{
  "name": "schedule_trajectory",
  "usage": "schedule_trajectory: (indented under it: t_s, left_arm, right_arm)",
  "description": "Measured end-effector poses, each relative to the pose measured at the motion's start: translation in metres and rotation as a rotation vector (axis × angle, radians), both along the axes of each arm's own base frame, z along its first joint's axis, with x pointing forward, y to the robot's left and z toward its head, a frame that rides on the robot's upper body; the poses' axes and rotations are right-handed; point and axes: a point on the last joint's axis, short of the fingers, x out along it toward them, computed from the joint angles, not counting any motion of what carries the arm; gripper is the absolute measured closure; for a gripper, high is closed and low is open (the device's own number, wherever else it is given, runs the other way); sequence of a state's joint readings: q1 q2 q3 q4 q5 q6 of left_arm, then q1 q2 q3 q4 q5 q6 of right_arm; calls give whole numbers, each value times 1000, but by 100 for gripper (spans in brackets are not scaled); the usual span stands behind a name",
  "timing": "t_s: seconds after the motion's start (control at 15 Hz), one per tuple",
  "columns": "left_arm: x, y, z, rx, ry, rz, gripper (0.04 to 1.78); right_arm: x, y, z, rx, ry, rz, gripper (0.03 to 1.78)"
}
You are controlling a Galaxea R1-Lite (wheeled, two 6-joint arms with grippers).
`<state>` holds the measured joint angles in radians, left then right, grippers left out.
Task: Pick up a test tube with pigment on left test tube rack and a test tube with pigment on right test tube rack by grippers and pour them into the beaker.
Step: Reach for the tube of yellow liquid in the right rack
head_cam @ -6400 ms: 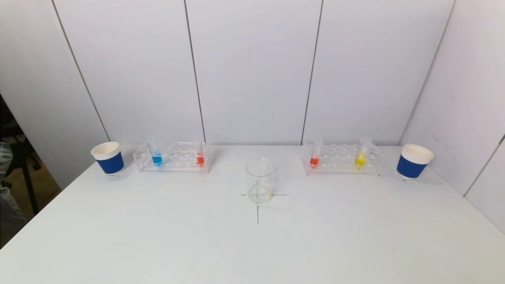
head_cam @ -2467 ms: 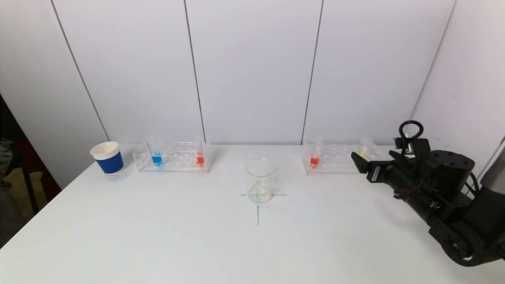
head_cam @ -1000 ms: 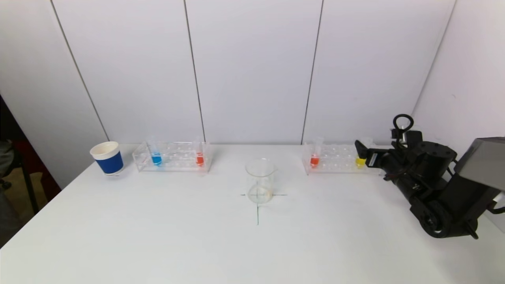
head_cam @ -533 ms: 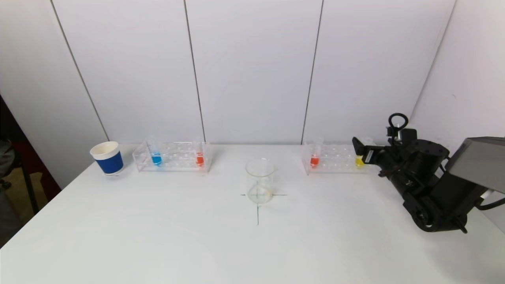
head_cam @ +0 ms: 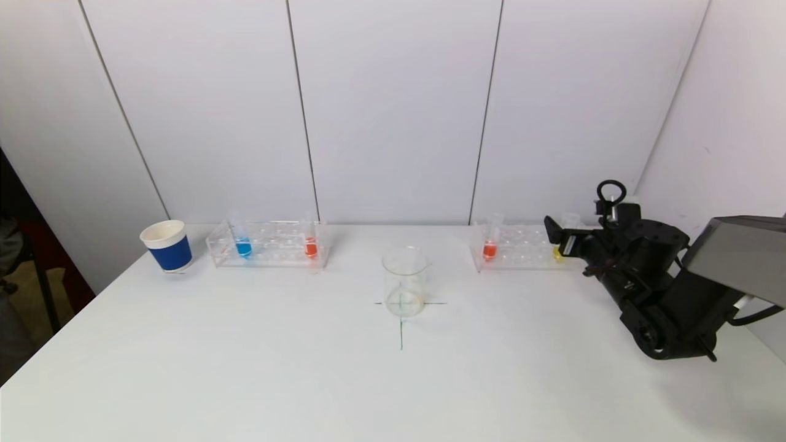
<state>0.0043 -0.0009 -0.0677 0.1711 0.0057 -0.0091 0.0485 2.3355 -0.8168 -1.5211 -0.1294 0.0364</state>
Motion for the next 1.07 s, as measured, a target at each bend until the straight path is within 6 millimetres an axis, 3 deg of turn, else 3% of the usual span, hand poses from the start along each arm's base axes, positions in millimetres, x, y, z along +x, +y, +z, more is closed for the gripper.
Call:
schedule_trajectory:
  t_s: [1.07]
  left_arm:
    - [0,0,0,0,0,0,6]
  right_arm:
    - [10,2,-12,-1,5,-4,4]
